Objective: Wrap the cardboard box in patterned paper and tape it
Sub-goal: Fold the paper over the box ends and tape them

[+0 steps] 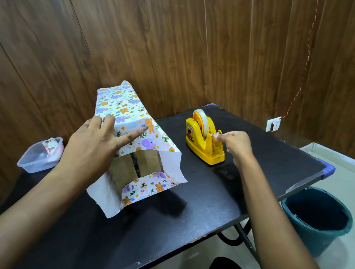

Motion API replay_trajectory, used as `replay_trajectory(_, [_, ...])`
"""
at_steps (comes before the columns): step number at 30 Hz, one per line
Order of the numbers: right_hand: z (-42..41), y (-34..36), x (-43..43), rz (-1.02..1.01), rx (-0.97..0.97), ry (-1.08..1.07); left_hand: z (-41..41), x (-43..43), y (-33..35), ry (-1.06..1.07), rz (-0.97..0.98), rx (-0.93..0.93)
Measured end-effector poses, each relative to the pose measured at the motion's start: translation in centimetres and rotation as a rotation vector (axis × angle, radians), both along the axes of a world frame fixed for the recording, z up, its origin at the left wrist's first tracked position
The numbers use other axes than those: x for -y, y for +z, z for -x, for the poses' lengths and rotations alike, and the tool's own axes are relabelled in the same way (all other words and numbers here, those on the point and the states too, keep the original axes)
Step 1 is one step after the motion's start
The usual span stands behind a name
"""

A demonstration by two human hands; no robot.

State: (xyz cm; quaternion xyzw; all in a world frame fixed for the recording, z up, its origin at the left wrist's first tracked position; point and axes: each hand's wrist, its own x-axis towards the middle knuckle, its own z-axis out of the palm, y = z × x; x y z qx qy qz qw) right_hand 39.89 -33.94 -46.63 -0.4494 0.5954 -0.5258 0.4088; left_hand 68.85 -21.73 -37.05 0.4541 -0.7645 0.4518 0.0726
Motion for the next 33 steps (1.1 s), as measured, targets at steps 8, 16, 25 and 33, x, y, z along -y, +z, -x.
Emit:
replay_trajectory(8, [1.3,1.7,-0.2,-0.171,0.069,0.199,0.3,-0.2,0.3,0.036,-0.019,0.013])
replay_trajectory(16, [2.2,1.4,0.4,-0.224,0.172,0.284,0.0,-0.1,0.2,0.033,-0.033,0.005])
replay_trajectory(25, [2.2,0.8,0.2,-0.258,0.339,0.350,0.2,-0.2,0.3,0.045,-0.029,0.013])
replay_trajectory(33, [1.7,0.6,0.2,-0.250,0.162,0.288,-0.1,0.1,0.2,0.049,-0.041,0.008])
